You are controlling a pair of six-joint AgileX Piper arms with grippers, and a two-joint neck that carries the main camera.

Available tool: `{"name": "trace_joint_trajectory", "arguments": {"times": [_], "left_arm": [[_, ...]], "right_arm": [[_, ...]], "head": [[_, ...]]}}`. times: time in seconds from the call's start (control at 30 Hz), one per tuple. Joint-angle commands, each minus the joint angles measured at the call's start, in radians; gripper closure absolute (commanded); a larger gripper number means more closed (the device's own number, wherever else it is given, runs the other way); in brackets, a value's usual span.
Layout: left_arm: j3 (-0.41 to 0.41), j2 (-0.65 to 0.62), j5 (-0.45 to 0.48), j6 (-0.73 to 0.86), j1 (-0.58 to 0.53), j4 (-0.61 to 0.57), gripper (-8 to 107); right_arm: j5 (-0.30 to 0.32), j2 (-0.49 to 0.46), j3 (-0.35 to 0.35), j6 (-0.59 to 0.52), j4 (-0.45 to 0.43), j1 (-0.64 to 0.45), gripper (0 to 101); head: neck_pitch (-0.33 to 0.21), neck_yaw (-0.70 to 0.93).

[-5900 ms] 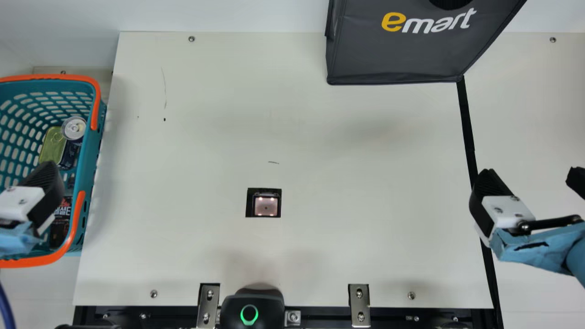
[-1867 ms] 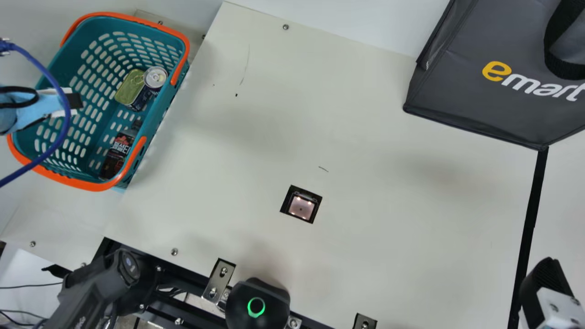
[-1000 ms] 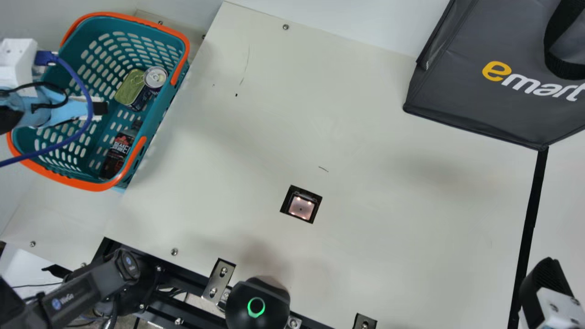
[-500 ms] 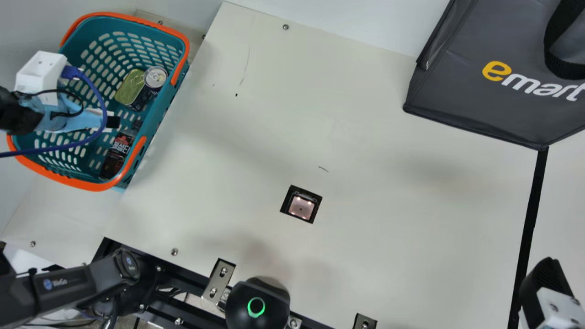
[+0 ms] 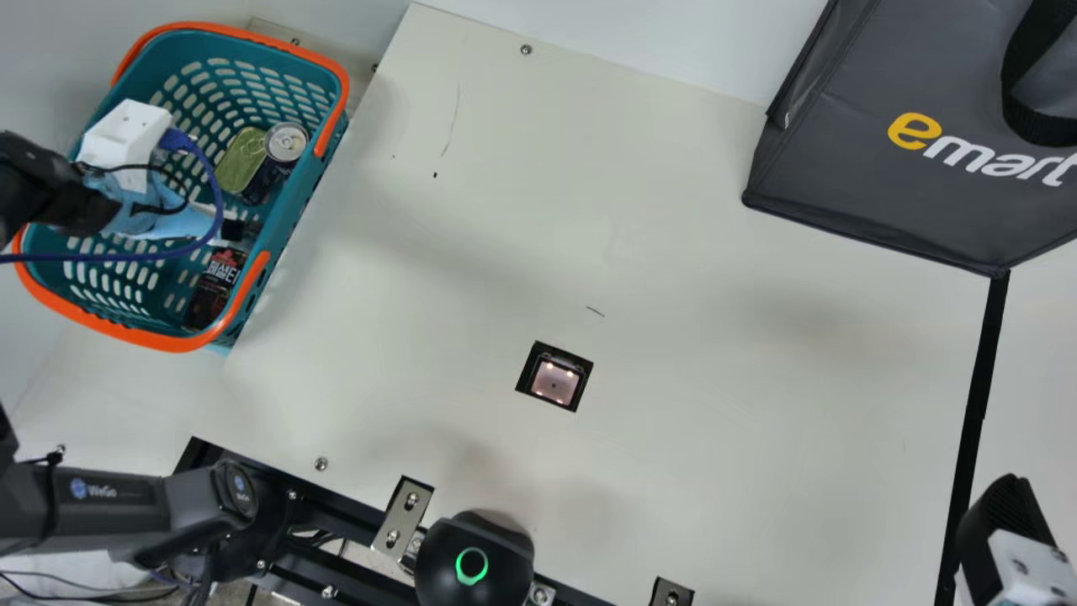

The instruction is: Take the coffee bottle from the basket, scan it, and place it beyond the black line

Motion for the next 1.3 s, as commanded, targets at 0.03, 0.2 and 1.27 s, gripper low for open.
{"name": "trace_joint_trajectory", "arguments": {"times": [0.03, 0.2, 1.27], "left_arm": [[-0.003, 0.032, -0.023, 0.012, -0.01, 0.003, 9], [-0.001, 0.083, -0.071, 0.032, -0.023, 0.002, 9], [0.005, 0.32, -0.318, 0.083, -0.085, -0.079, 9]], "right_arm": [[0.0, 0.0, 0.0, 0.0, 0.0, 0.0, 11], [0.0, 0.0, 0.0, 0.0, 0.0, 0.0, 11], [0.0, 0.0, 0.0, 0.0, 0.0, 0.0, 11]], "head": [[-0.027, 0.002], [-0.027, 0.002], [-0.027, 0.002]]}}
